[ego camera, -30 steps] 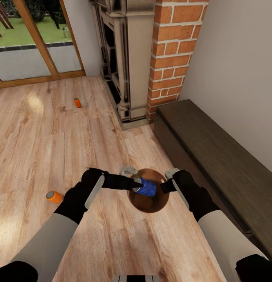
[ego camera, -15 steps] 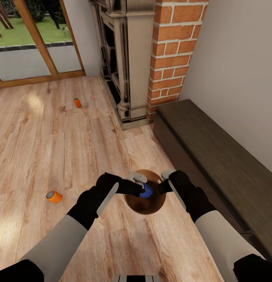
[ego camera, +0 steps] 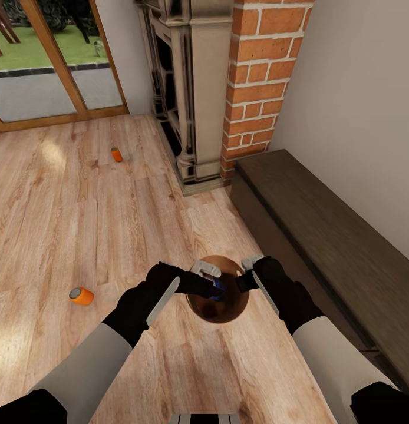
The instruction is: Put the three can of soda from the living room inside the tash can in the kitchen.
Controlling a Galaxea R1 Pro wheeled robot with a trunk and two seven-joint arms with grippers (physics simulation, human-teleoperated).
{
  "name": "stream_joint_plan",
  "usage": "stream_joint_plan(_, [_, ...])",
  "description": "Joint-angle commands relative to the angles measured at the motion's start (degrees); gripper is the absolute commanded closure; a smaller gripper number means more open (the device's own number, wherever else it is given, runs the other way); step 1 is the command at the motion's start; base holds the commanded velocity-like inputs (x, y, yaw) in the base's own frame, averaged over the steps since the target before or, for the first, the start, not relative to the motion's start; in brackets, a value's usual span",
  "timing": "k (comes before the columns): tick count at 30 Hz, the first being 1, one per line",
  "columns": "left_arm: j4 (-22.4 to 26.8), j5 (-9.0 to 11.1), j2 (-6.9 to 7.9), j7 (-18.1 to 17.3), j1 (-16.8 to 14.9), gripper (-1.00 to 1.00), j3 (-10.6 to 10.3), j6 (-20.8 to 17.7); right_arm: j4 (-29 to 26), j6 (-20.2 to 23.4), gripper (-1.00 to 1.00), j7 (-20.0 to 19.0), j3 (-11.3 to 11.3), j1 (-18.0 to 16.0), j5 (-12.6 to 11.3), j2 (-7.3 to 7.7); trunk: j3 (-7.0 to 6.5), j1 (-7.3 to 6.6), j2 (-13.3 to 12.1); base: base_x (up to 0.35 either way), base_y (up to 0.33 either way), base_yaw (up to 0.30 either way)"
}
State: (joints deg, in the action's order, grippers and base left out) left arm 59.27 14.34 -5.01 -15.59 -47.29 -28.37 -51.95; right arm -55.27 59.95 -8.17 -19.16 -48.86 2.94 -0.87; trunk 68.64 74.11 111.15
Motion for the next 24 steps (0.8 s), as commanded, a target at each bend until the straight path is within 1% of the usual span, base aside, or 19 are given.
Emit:
stream_joint_plan(1, [0.0,0.0,0.0,0.0,0.0,-1.0,0.0,0.0,0.0,0.1,1.0,-0.2,0.0,0.0,-1.2,-0.01,0.0,0.0,0.0,0.0,0.0,0.0])
stream_joint_plan(7, [0.9,0.3,0.32,-0.4,0.1,-1.0,0.1,0.0,0.0,0.1,1.0,-0.2,0.0,0.0,-1.2,-0.01,0.0,0.0,0.0,0.0,0.0,0.0])
stream_joint_plan(9, [3.9,0.5,0.58,-0.8,0.1,-1.0,0.2,0.4,0.0,0.1,1.0,-0.2,0.0,0.0,-1.2,-0.01,0.0,0.0,0.0,0.0,0.0,0.0])
stream_joint_plan(12, [6.6,0.8,1.29,-2.0,1.0,-1.0,0.4,0.9,0.0,0.1,1.0,-0.2,0.1,0.0,-1.2,0.04,0.0,0.0,0.0,0.0,0.0,0.0])
stream_joint_plan(13, [7.8,0.8,2.07,-3.4,2.3,-1.0,0.6,1.5,0.0,0.1,1.0,-0.3,0.1,0.0,-1.2,0.05,0.0,0.0,0.0,0.0,0.0,0.0])
stream_joint_plan(14, [8.9,0.8,3.19,-5.2,3.7,-1.0,0.7,2.2,0.0,0.1,1.0,-0.3,0.1,0.0,-1.2,0.06,0.0,0.0,0.0,0.0,0.0,0.0])
stream_joint_plan(15, [9.5,0.8,3.91,-6.2,4.3,-1.0,0.7,2.6,0.0,0.1,1.0,-0.3,0.2,0.0,-1.2,0.06,0.0,0.0,0.0,0.0,0.0,0.0])
stream_joint_plan(16, [10.7,0.8,5.62,-8.2,5.2,-1.0,0.8,3.3,0.0,0.1,1.0,-0.3,0.2,0.0,-1.2,0.07,0.0,0.0,0.0,0.0,0.0,0.0])
stream_joint_plan(17, [11.8,0.9,7.85,-10.1,6.1,-1.0,0.9,4.0,0.0,0.1,1.0,-0.3,0.3,0.0,-1.2,0.07,0.0,0.0,0.0,0.0,0.0,0.0])
stream_joint_plan(18, [12.7,1.0,10.38,-11.9,7.0,-1.0,1.6,4.9,0.0,0.1,1.0,-0.3,0.3,0.0,-1.2,0.07,0.0,0.0,0.0,0.0,0.0,0.0])
stream_joint_plan(19, [13.3,1.0,12.86,-13.6,7.9,-1.0,3.4,6.2,0.0,0.1,1.0,-0.3,0.4,0.0,-1.2,0.07,0.0,0.0,0.0,0.0,0.0,0.0])
stream_joint_plan(20, [13.6,1.0,14.83,-15.2,9.0,-1.0,6.2,8.0,0.0,0.1,1.0,-0.3,0.4,0.0,-1.2,0.07,0.0,0.0,0.0,0.0,0.0,0.0])
stream_joint_plan(21, [13.7,1.0,16.14,-16.5,10.5,-1.0,9.6,9.9,0.0,0.1,1.0,-0.3,0.4,0.0,-1.2,0.07,0.0,0.0,0.0,0.0,0.0,0.0])
stream_joint_plan(22, [13.8,1.0,16.6,-17.0,11.4,-1.0,11.4,10.9,0.0,0.1,1.0,-0.3,0.4,0.0,-1.3,0.07,0.0,0.0,0.0,0.0,0.0,0.0])
stream_joint_plan(23, [13.9,0.7,17.27,-17.3,13.4,-1.0,15.0,12.7,0.0,0.1,1.0,-0.3,0.5,0.0,-1.3,0.07,0.0,0.0,0.0,0.0,0.0,0.0])
stream_joint_plan(24, [13.9,0.5,17.51,-17.2,14.4,-1.0,16.6,13.8,0.0,0.1,1.0,-0.3,0.5,0.0,-1.3,0.07,0.0,0.0,0.0,0.0,0.0,0.0])
